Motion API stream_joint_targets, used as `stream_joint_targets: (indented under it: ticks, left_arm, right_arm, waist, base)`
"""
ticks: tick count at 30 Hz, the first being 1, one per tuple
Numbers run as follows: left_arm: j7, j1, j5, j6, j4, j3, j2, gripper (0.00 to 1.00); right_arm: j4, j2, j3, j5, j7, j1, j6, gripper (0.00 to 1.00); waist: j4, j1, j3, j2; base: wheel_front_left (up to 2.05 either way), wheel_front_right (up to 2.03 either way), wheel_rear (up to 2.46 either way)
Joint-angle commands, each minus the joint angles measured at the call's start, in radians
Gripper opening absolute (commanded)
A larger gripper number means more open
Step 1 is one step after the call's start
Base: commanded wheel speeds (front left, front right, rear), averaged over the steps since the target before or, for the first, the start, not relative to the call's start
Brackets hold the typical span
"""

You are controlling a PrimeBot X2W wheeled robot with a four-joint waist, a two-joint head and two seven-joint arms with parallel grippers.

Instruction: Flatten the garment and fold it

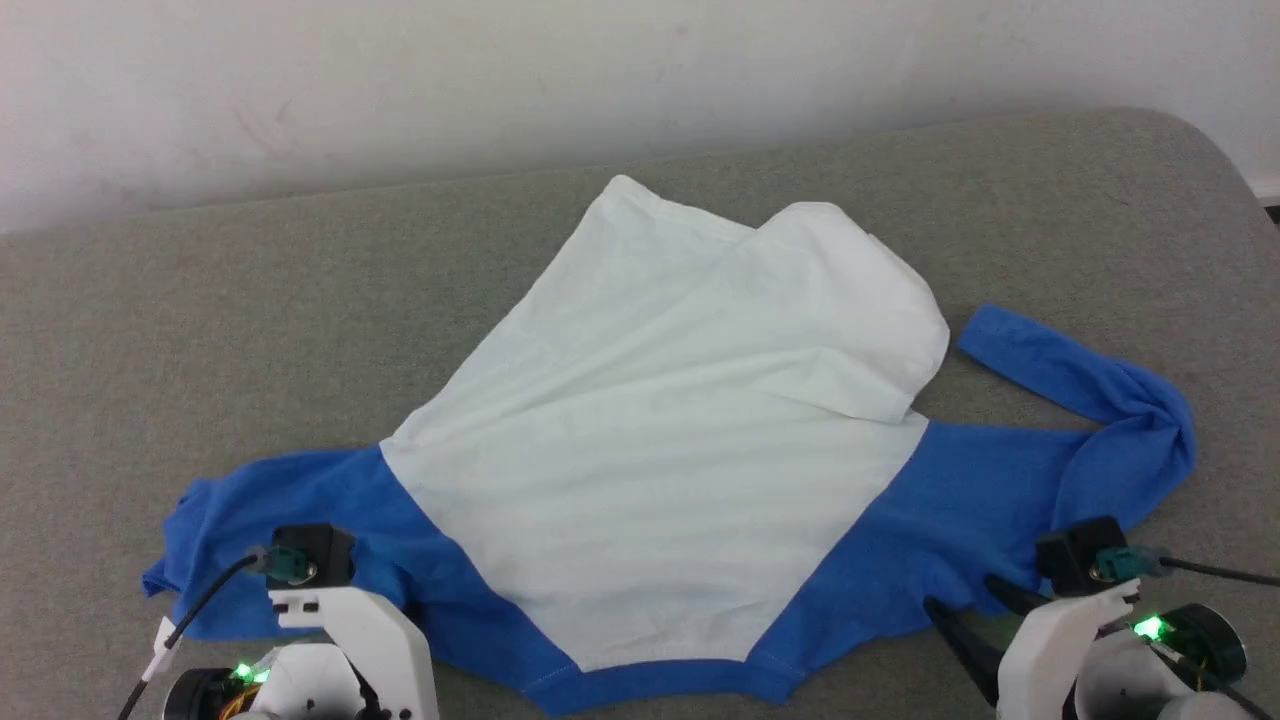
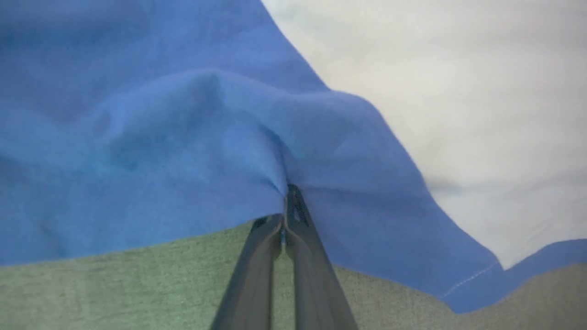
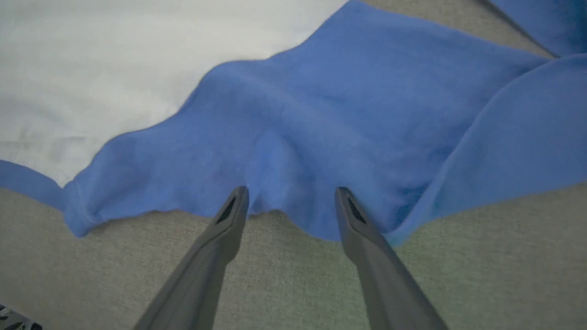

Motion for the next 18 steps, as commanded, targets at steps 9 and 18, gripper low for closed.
stream_joint_targets:
  ticks: [9, 18]
  left_arm:
    - [-0.028, 0.019, 0.003, 0.003, -0.039, -0.016, -0.016, 0.00]
    - [-0.101, 0.028, 0.007, 0.016, -0.073, 0.011, -0.015, 0.00]
  right_arm:
    - [0.226, -0.035, 0.161, 0.106, 0.172, -0.127, -0.001, 0.47]
    - [0.160, -0.091, 0.174, 0.178, 0.155, -0.171, -0.001, 0.00]
  waist:
    - [0.033, -0.0002, 0.018, -0.0001]
    - [0.030, -0.0002, -0.009, -0.0001]
  base:
    - [0.00, 0.00, 0.00]
    - [0.00, 0.00, 0.00]
